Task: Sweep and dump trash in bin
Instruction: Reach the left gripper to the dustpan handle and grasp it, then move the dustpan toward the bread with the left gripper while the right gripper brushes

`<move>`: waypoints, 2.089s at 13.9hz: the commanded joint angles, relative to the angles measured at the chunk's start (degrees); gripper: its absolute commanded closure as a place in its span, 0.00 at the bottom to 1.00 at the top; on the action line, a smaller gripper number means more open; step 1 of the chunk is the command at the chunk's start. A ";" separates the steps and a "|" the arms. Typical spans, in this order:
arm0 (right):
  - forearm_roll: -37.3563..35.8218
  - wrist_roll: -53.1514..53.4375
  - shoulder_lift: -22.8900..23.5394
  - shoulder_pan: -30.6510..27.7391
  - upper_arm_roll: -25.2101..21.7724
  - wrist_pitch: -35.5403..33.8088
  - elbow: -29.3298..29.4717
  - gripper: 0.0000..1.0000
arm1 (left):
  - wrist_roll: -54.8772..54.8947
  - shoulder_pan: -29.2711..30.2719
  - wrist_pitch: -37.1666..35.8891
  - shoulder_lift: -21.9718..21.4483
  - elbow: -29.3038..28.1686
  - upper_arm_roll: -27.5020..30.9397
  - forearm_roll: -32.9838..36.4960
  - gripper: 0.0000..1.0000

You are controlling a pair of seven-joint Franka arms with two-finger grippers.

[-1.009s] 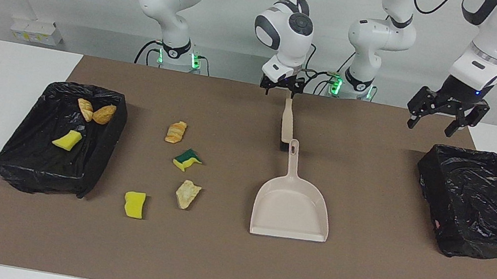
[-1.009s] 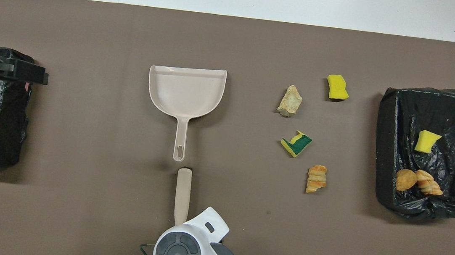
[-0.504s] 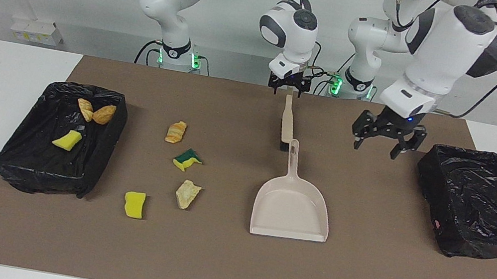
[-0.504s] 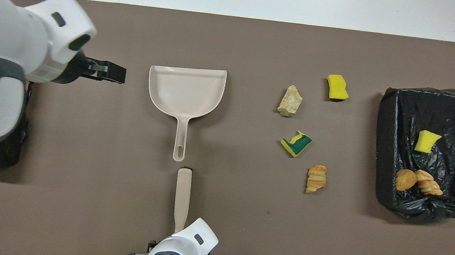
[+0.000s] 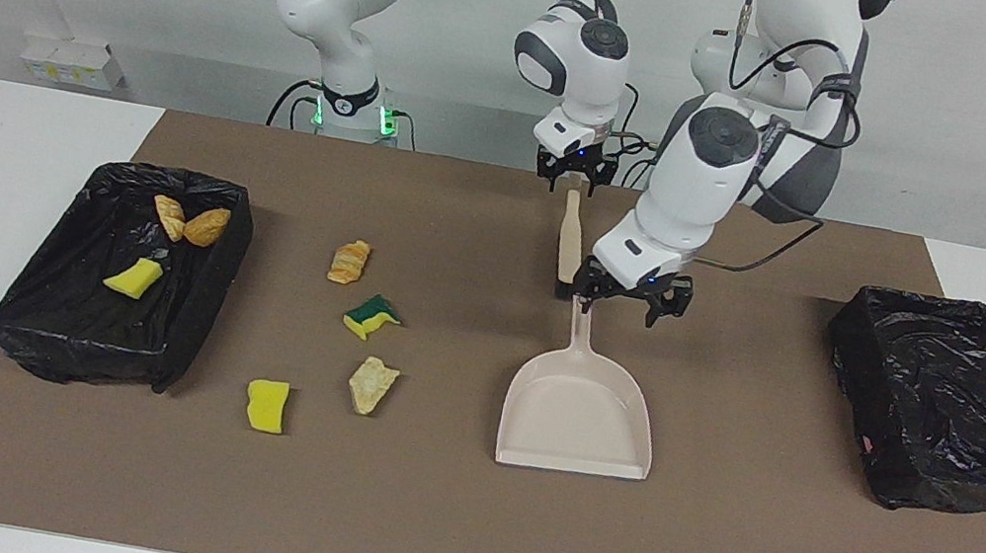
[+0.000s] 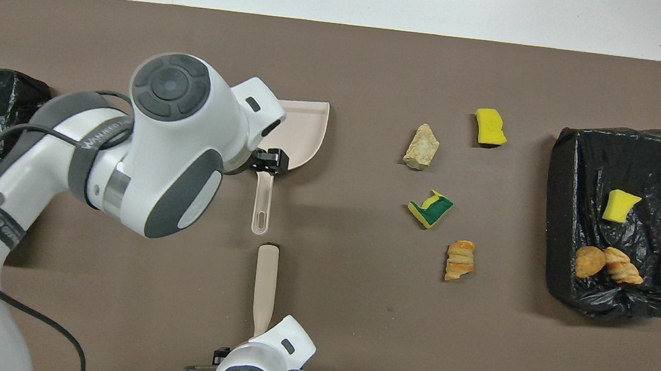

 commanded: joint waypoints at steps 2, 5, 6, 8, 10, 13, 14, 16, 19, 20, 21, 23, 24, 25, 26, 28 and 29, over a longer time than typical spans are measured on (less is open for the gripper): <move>1.25 0.92 1.36 1.14 0.09 2.66 -0.27 0.33 | -0.75 -1.36 5.20 -1.80 -7.74 0.69 0.47 0.00; 1.25 1.00 1.71 1.22 0.09 2.58 0.26 0.62 | -0.49 -1.63 7.93 -2.41 -11.53 0.43 0.12 0.00; 1.25 1.09 1.71 1.22 0.09 2.49 0.52 0.62 | -0.49 -2.15 8.02 -2.41 -11.80 0.43 -1.10 0.00; 1.16 1.36 1.71 1.22 0.00 2.49 0.61 0.62 | -0.31 -2.42 8.02 -2.50 -11.97 0.52 -2.69 0.00; 0.99 1.36 1.71 1.31 0.00 2.40 0.53 0.64 | -0.40 -2.68 7.93 -2.50 -12.24 0.43 -2.69 0.00; 0.11 1.79 1.62 1.31 0.00 2.49 0.53 0.88 | -0.48 -2.68 7.14 -2.50 -11.98 0.43 -2.78 1.00; 0.11 1.80 1.53 1.31 -0.09 2.40 0.53 0.99 | -0.31 -2.60 7.23 -2.50 -11.80 0.43 -2.87 1.00; 0.11 1.88 1.45 1.31 -0.09 2.31 0.53 1.00 | -0.22 -2.69 7.23 -2.41 -11.36 0.52 -2.78 1.00; 0.11 2.06 0.39 0.96 -0.26 1.79 0.26 1.00 | 3.80 -2.60 6.71 -2.06 -10.23 0.60 -2.17 1.00; 0.11 2.23 0.39 0.87 -0.26 1.79 0.26 1.00 | 6.69 -2.60 6.27 -2.15 -9.61 0.60 -2.08 1.00; 0.11 2.24 0.39 0.96 -0.35 1.70 0.26 1.00 | 9.07 -2.51 5.83 -2.41 -9.08 0.78 -1.29 1.00; 0.02 3.54 -1.09 0.61 -0.35 0.91 -0.35 1.00 | 14.51 -1.90 4.86 -2.76 -6.63 0.87 5.71 1.00; 0.02 4.86 -2.06 0.35 -0.44 -0.31 -0.70 1.00 | 17.59 -1.63 4.51 -3.63 -5.74 1.21 7.22 1.00; 0.02 4.87 -3.46 -0.61 -0.44 -2.41 -0.79 1.00 | 21.45 -0.76 4.33 -4.69 -5.13 1.39 7.24 1.00; -0.07 4.26 -5.22 -2.27 -0.44 -5.30 -0.97 1.00 | 26.10 1.86 3.72 -6.26 -4.77 1.39 7.33 1.00; -0.07 3.82 -9.96 -5.00 -0.44 -9.01 -4.11 1.00 | 38.99 7.04 0.31 -10.30 -4.68 1.48 7.24 1.00; -0.07 3.82 -12.33 -6.15 -0.44 -9.20 -6.48 1.00 | 46.63 10.03 -1.45 -11.80 -4.59 1.48 7.07 1.00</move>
